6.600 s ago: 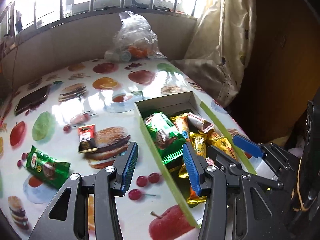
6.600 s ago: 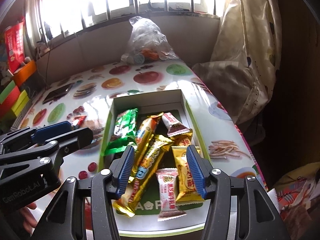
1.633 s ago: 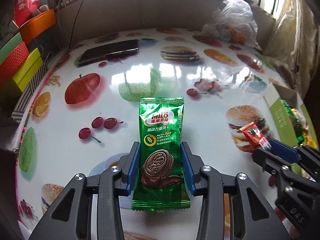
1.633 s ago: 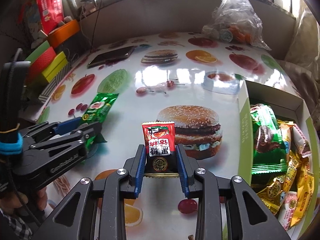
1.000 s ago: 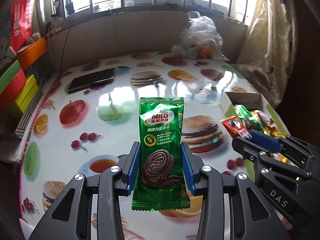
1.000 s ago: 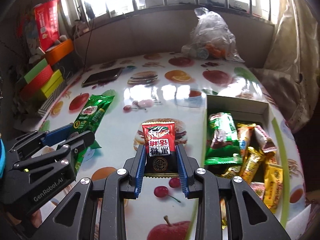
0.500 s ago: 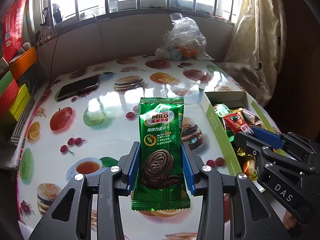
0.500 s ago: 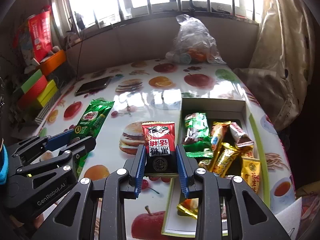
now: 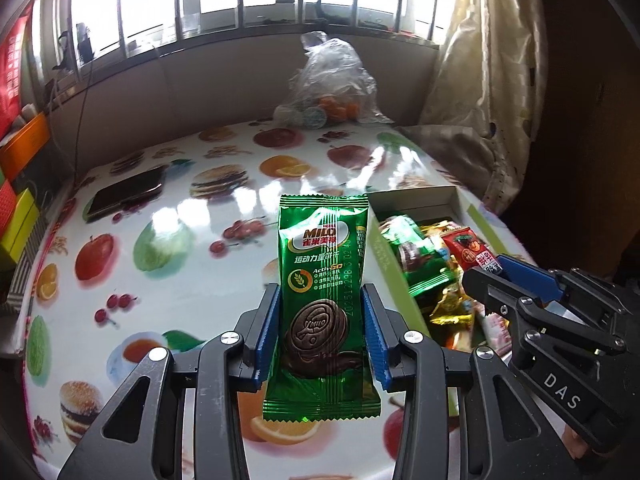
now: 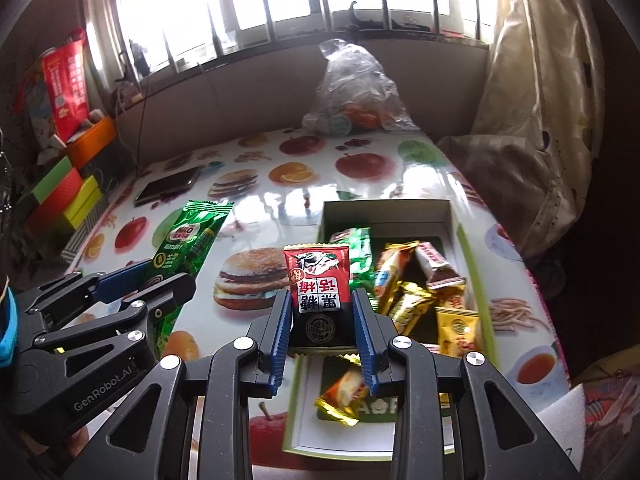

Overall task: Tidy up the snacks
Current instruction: 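Lift both snacks and carry them over the green box, then lower both snacks into the box and open both grippers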

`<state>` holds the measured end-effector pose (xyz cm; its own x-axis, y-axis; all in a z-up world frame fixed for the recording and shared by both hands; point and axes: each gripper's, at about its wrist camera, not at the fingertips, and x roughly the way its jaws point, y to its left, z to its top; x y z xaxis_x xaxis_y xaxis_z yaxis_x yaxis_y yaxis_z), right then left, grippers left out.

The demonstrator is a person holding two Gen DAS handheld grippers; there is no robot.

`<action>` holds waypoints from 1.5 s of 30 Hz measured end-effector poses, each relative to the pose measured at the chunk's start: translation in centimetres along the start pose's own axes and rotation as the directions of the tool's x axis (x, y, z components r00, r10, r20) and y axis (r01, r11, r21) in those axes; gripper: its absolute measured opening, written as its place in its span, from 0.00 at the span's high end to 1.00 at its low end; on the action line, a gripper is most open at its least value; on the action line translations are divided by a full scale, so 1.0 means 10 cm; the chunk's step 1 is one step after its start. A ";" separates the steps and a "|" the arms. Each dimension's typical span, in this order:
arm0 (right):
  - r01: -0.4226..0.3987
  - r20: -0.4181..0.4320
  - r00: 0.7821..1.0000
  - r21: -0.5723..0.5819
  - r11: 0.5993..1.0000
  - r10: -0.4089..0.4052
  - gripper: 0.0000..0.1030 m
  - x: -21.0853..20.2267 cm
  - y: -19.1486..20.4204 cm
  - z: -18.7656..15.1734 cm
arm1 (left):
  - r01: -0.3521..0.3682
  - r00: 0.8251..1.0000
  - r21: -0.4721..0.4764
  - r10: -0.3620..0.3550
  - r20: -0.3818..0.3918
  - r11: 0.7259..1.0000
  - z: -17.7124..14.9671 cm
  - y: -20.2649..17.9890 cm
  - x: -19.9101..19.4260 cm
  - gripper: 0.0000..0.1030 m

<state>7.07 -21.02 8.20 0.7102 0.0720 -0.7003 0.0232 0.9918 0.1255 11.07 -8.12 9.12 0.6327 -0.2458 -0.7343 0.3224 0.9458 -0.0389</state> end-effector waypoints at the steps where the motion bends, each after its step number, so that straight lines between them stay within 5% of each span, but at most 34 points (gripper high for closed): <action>1: 0.005 0.001 1.000 0.003 1.000 -0.005 0.72 -0.01 -0.02 0.00 | 0.011 1.000 0.000 -0.011 0.001 1.000 0.02 -0.03 0.01 0.60; 45: 0.143 -0.097 0.987 0.158 0.977 -0.129 0.72 0.17 -0.79 -0.23 | 0.207 0.970 0.037 -0.200 -0.141 0.978 0.48 -0.79 1.01 0.60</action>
<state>6.47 -28.46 4.34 0.6295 -0.0462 -0.7756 0.2357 0.9626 0.1339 18.31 -19.08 5.27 0.4497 -0.3975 -0.7999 0.4723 0.8659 -0.1648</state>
